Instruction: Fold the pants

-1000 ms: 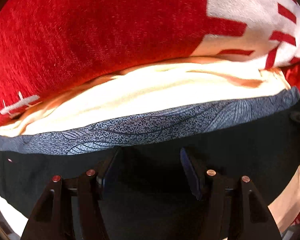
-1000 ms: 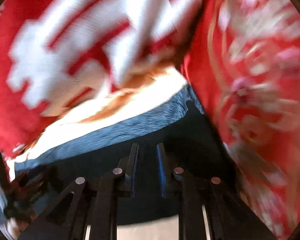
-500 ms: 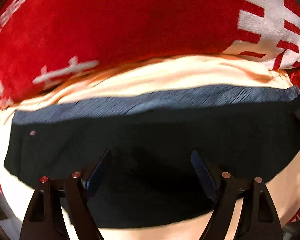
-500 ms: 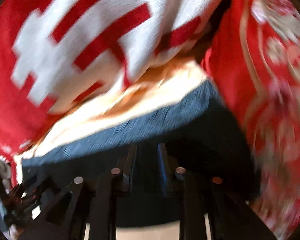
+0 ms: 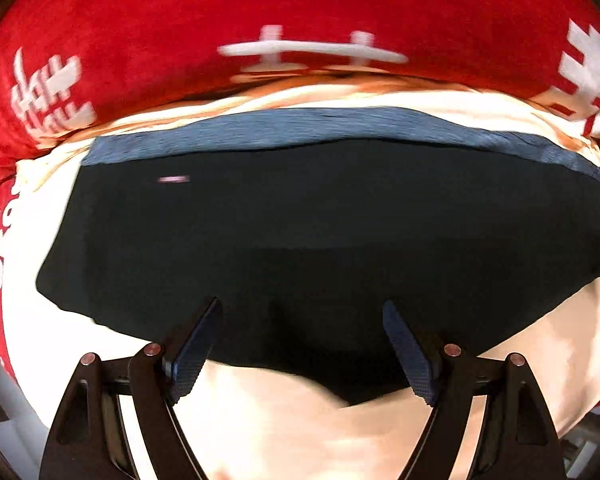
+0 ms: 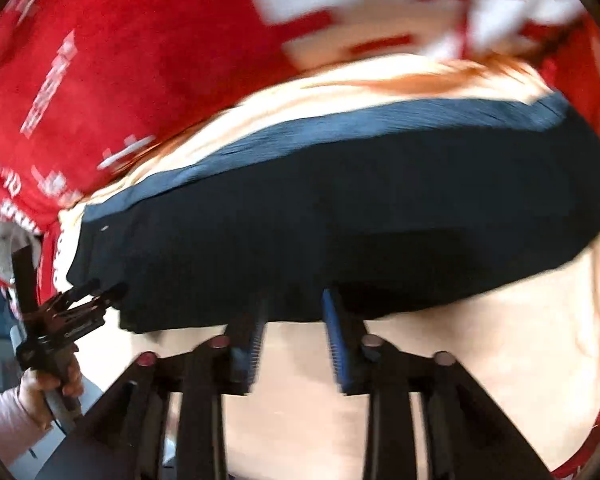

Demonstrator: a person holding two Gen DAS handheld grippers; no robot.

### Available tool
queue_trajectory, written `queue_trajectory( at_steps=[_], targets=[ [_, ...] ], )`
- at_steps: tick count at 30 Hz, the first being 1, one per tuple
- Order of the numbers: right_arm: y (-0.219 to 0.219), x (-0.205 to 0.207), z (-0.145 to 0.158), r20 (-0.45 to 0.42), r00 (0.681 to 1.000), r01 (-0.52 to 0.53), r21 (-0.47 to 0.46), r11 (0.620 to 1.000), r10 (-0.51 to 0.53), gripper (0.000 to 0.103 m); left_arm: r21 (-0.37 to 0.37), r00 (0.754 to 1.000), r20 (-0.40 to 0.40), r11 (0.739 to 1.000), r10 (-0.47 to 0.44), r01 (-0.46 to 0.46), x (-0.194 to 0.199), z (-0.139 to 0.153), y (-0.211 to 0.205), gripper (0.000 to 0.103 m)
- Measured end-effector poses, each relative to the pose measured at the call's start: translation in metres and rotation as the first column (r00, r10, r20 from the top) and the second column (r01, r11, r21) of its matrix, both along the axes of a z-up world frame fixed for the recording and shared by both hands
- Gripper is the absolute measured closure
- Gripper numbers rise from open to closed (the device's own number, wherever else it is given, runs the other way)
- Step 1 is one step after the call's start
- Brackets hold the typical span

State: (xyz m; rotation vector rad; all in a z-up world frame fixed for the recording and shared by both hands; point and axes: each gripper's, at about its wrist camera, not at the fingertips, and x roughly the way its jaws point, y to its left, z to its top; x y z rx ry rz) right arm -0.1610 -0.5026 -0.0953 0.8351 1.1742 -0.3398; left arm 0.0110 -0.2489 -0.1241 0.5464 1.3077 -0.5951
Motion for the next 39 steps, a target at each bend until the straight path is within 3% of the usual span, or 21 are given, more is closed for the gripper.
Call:
queue_trajectory(
  at_steps=[4,7,9,13,14,19,22,25,28,32,33,34,35,39],
  targets=[
    [0.045,0.071,0.011,0.032,0.995,-0.1,0.019,0.995,0.099,0.059,-0.026,0.999,0.014,0.999,0.038,-0.038,0.046,0.009,0.058,0.02],
    [0.088,0.144,0.022,0.066,0.966,-0.25,0.009,0.968,0.249,0.059,-0.057,0.994,0.029,0.993,0.103,-0.102,0.077,0.013,0.083,0.02],
    [0.119,0.199,0.023,0.084,0.929,-0.361,-0.018,0.932,0.361,0.059,-0.085,0.992,0.03,0.989,0.124,-0.121,0.092,0.017,0.098,0.02],
    [0.173,0.304,0.021,0.108,0.811,-0.572,-0.06,0.818,0.575,0.059,-0.117,0.991,0.042,0.986,0.126,-0.12,0.117,0.004,0.108,0.02],
    [0.186,0.332,0.017,0.113,0.782,-0.611,-0.06,0.789,0.614,0.059,-0.124,0.991,0.039,0.985,0.125,-0.12,0.132,-0.012,0.106,0.02],
    [0.228,0.409,-0.004,0.112,0.698,-0.709,-0.029,0.705,0.707,0.059,-0.12,0.989,-0.007,0.981,0.15,-0.15,0.15,-0.042,0.118,0.02],
    [0.252,0.445,-0.025,0.064,0.652,-0.755,-0.037,0.655,0.755,0.059,-0.145,0.99,-0.003,0.98,0.139,-0.138,0.149,-0.047,0.122,0.02],
    [0.272,0.465,-0.044,0.0,0.58,-0.812,-0.076,0.578,0.815,0.059,-0.141,0.993,0.014,0.983,0.118,-0.115,0.147,-0.053,0.123,0.02],
    [0.276,0.482,-0.062,-0.021,0.576,-0.817,-0.044,0.575,0.817,0.059,-0.166,0.99,0.009,0.977,0.139,-0.136,0.148,-0.058,0.126,0.02],
    [0.27,0.487,-0.08,-0.039,0.58,-0.814,0.012,0.581,0.814,0.051,-0.195,0.985,0.005,0.967,0.17,-0.166,0.15,-0.067,0.131,0.02],
    [0.27,0.487,-0.079,-0.035,0.577,-0.816,0.016,0.578,0.816,0.052,-0.201,0.985,0.006,0.965,0.173,-0.168,0.151,-0.068,0.135,0.02],
    [0.27,0.485,-0.077,-0.026,0.578,-0.815,0.033,0.578,0.816,0.062,-0.202,0.985,0.011,0.966,0.17,-0.164,0.15,-0.069,0.137,0.02],
    [0.27,0.484,-0.076,-0.023,0.581,-0.813,0.041,0.581,0.814,0.065,-0.197,0.987,0.017,0.968,0.163,-0.156,0.149,-0.069,0.137,0.02],
    [0.269,0.485,-0.066,-0.022,0.579,-0.815,-0.023,0.579,0.815,0.063,-0.188,0.989,0.025,0.972,0.148,-0.14,0.145,-0.068,0.139,0.02]
  ],
)
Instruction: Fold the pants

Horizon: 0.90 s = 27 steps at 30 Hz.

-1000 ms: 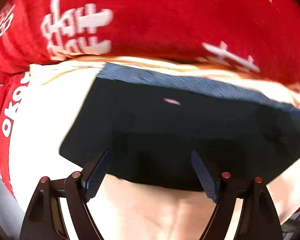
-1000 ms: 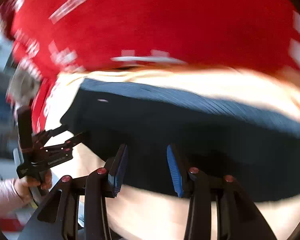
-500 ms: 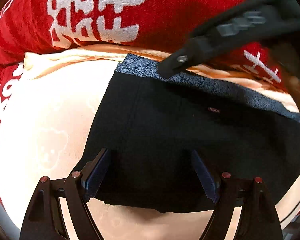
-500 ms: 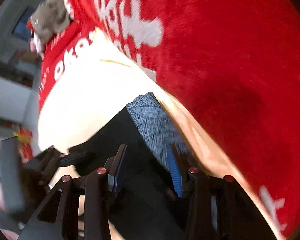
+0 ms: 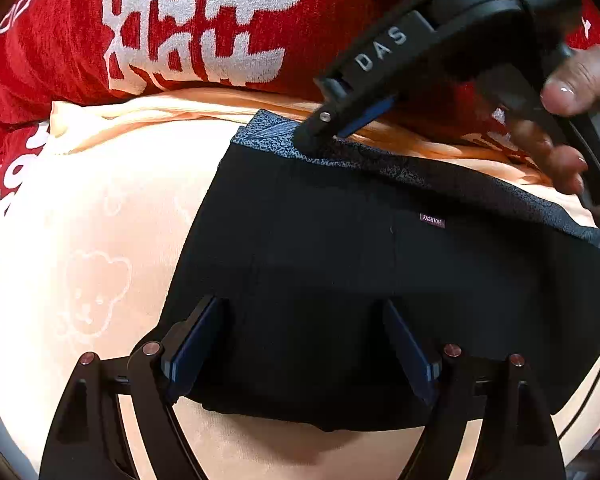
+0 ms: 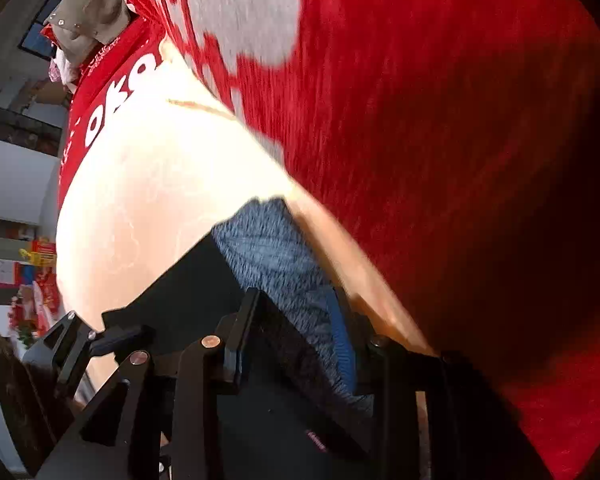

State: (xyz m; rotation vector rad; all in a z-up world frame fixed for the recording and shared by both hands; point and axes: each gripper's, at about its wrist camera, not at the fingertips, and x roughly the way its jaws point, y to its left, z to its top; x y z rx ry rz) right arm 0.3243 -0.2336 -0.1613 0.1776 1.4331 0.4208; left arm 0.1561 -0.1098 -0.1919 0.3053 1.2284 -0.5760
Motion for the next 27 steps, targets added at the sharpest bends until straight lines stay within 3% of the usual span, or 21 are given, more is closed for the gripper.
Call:
queue_trajectory(
  at_steps=[2,4,6,10,13,17,18,20,23,27],
  targets=[
    [0.002,0.006,-0.001,0.009,1.0,-0.01,-0.009,1.0,0.01,0.046,-0.006,1.0,-0.003,1.0,0.001,-0.001,-0.001,0.003,0.002,0.02],
    [0.008,0.006,-0.004,0.005,0.999,-0.034,-0.004,0.999,0.034,0.046,-0.008,1.0,0.002,1.0,0.001,-0.001,-0.005,0.005,0.005,0.02],
    [0.013,0.003,-0.008,-0.047,0.998,-0.033,0.037,0.999,0.035,0.07,-0.005,1.0,0.013,1.0,0.005,-0.005,-0.007,0.007,0.006,0.02],
    [0.028,-0.006,0.02,0.05,0.997,-0.058,0.0,0.998,0.058,0.099,-0.029,0.998,-0.004,0.997,0.065,-0.065,-0.011,0.018,0.019,0.02],
    [0.033,-0.009,0.042,0.075,0.995,-0.073,0.07,0.995,0.068,0.099,-0.043,0.993,-0.03,0.992,0.114,-0.115,-0.009,0.02,0.031,0.02],
    [0.05,0.0,0.024,0.05,0.995,-0.081,-0.013,0.997,0.082,0.099,0.016,0.996,0.012,0.996,0.085,-0.085,-0.011,0.019,0.03,0.02],
    [0.052,0.003,0.013,0.028,0.998,-0.057,-0.049,0.997,0.058,0.098,0.029,0.997,0.018,0.997,0.078,-0.078,-0.011,0.02,0.029,0.02],
    [0.044,0.006,0.002,0.009,0.999,0.047,-0.03,0.998,-0.046,0.09,0.029,0.996,0.014,0.996,0.084,-0.084,-0.006,0.028,0.031,0.02],
    [0.024,-0.006,0.026,0.061,0.984,0.165,0.002,0.986,-0.165,0.081,0.002,0.993,-0.001,0.993,0.117,-0.117,0.007,0.04,0.034,0.02],
    [-0.022,-0.048,0.06,0.143,0.951,0.288,-0.096,0.953,-0.273,0.078,0.0,0.996,0.033,0.997,0.083,-0.083,0.028,0.05,0.012,0.02]
  ],
)
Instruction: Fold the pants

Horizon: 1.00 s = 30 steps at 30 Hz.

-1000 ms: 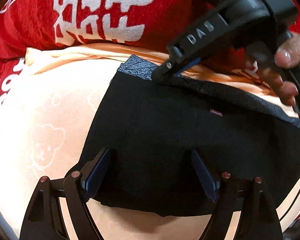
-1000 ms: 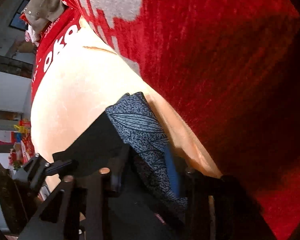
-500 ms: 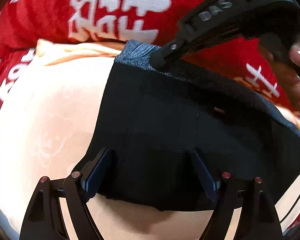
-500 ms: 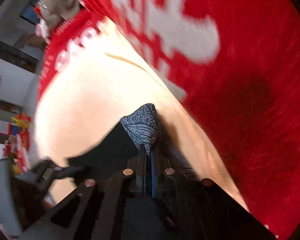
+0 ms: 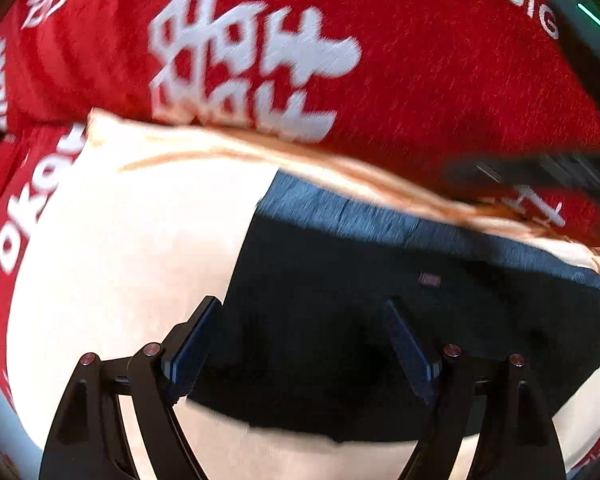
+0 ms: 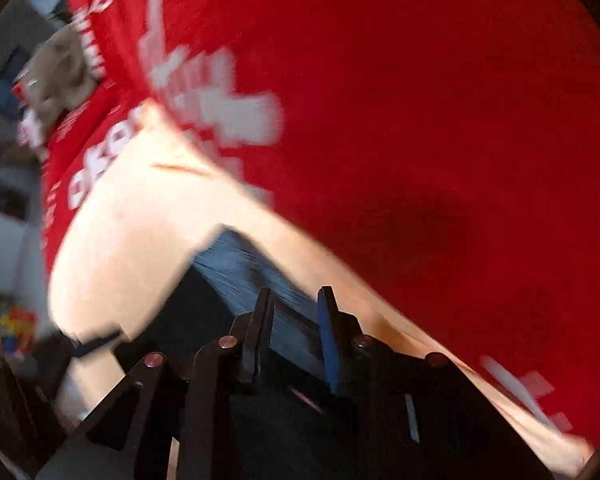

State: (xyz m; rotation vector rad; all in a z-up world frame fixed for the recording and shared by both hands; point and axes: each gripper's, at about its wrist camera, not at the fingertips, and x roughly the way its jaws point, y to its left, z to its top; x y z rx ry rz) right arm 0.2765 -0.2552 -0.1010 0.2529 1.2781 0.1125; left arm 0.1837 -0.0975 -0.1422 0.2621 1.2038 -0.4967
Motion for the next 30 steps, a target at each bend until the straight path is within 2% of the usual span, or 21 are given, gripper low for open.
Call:
queue_trajectory(
  at_steps=[4,9,10,11,12,13,15,16,19,21,23,25,27,28,30],
  targets=[
    [-0.056,-0.066,0.005,-0.045,0.983,0.179,0.056,0.982,-0.176,0.078,0.028,1.0,-0.003,0.999,-0.016,0.016,0.021,-0.018,-0.033,0.02],
    [-0.086,-0.125,-0.041,-0.158,0.936,0.318,0.001,0.948,-0.314,0.078,0.111,0.997,0.041,0.991,0.071,-0.075,0.05,-0.052,-0.051,0.02],
    [-0.099,-0.136,-0.053,-0.17,0.916,0.366,-0.012,0.931,-0.363,0.078,0.134,0.996,0.063,0.988,0.069,-0.077,0.052,-0.056,-0.053,0.02],
    [-0.11,-0.144,-0.057,-0.164,0.903,0.4,-0.015,0.917,-0.397,0.083,0.155,0.996,0.062,0.986,0.061,-0.07,0.056,-0.06,-0.055,0.02],
    [-0.124,-0.153,-0.058,-0.132,0.89,0.443,0.023,0.896,-0.436,0.084,0.157,0.996,0.055,0.985,0.063,-0.071,0.058,-0.061,-0.056,0.02],
    [-0.137,-0.16,-0.058,-0.115,0.867,0.491,0.023,0.871,-0.485,0.084,0.154,0.996,0.049,0.985,0.07,-0.077,0.058,-0.061,-0.055,0.02],
    [-0.159,-0.173,-0.053,-0.118,0.807,0.574,-0.073,0.815,-0.579,0.081,0.165,0.996,0.058,0.983,0.068,-0.077,0.055,-0.051,-0.058,0.02],
    [-0.169,-0.182,-0.049,-0.117,0.779,0.613,-0.064,0.787,-0.616,0.08,0.167,0.996,0.062,0.984,0.057,-0.066,0.054,-0.049,-0.058,0.02],
    [-0.181,-0.213,-0.031,-0.121,0.736,0.676,0.072,0.733,-0.666,0.08,0.159,0.998,0.057,0.987,-0.023,0.014,0.027,-0.028,-0.059,0.02],
    [-0.174,-0.242,-0.017,-0.132,0.718,0.695,0.176,0.697,-0.683,0.08,0.146,0.996,0.047,0.987,-0.081,0.074,0.004,-0.017,-0.063,0.02],
    [-0.157,-0.272,-0.012,-0.159,0.695,0.713,0.278,0.643,-0.701,0.08,0.129,0.989,0.011,0.981,-0.146,0.143,-0.029,-0.015,-0.069,0.02],
    [-0.133,-0.3,-0.015,-0.212,0.677,0.722,0.379,0.58,-0.705,0.079,0.132,0.976,-0.012,0.967,-0.217,0.217,-0.056,-0.018,-0.078,0.02],
    [-0.107,-0.315,-0.026,-0.253,0.674,0.719,0.441,0.538,-0.694,0.079,0.164,0.963,-0.01,0.949,-0.27,0.268,-0.071,-0.028,-0.084,0.02],
    [-0.092,-0.321,-0.035,-0.274,0.674,0.717,0.466,0.519,-0.686,0.079,0.187,0.957,-0.027,0.939,-0.29,0.29,-0.08,-0.038,-0.084,0.02],
    [-0.071,-0.331,-0.05,-0.293,0.678,0.714,0.481,0.508,-0.675,0.079,0.197,0.954,-0.055,0.934,-0.294,0.299,-0.083,-0.053,-0.079,0.02]
  ],
)
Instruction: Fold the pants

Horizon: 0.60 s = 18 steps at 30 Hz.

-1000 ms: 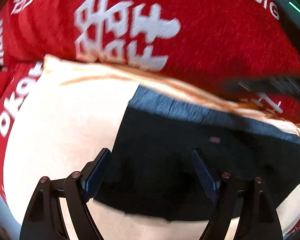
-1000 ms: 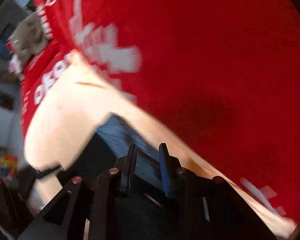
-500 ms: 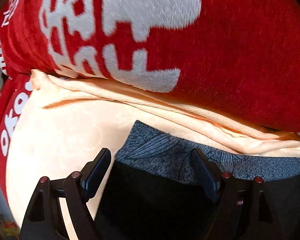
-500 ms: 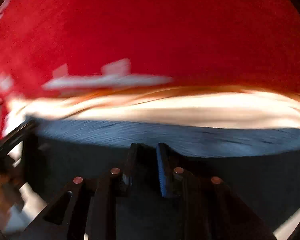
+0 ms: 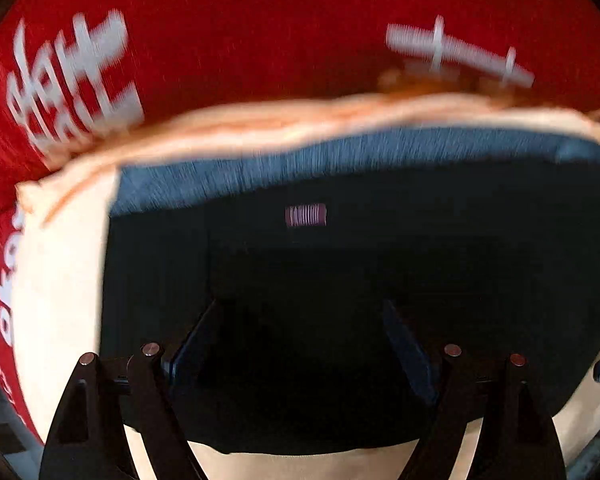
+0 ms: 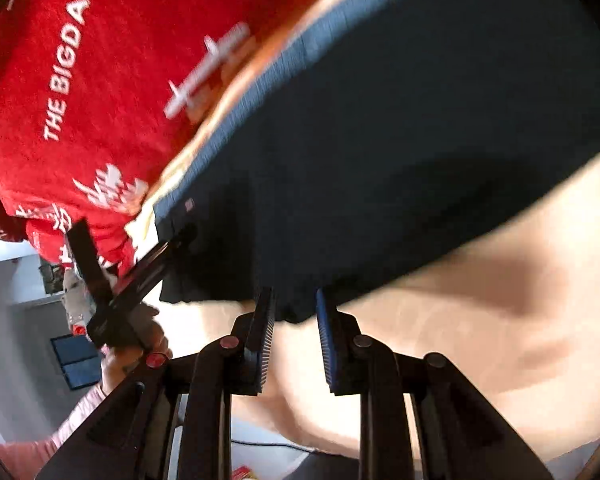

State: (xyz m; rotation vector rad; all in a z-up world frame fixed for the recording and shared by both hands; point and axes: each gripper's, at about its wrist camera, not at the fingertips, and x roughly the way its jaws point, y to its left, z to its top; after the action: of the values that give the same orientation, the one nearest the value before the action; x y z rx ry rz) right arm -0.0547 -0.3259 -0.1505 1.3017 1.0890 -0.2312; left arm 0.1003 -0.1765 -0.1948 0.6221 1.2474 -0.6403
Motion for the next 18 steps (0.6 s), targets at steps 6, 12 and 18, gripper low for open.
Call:
queue_trajectory(
  at_steps=[6,12,18],
  targets=[
    [-0.008,-0.005,-0.024,0.075,0.988,0.13,0.077,0.989,-0.136,0.079,-0.026,0.999,0.004,0.998,-0.05,0.05,-0.006,-0.001,0.005,0.019],
    [-0.016,-0.002,-0.036,0.061,0.971,0.219,0.169,0.961,-0.232,0.079,-0.025,0.999,-0.016,0.999,-0.043,0.043,0.007,-0.003,0.008,0.019],
    [-0.044,-0.032,-0.024,0.053,0.959,0.275,0.081,0.958,-0.28,0.074,-0.053,0.997,-0.061,0.998,-0.045,0.042,-0.007,0.027,-0.021,0.019]
  ],
)
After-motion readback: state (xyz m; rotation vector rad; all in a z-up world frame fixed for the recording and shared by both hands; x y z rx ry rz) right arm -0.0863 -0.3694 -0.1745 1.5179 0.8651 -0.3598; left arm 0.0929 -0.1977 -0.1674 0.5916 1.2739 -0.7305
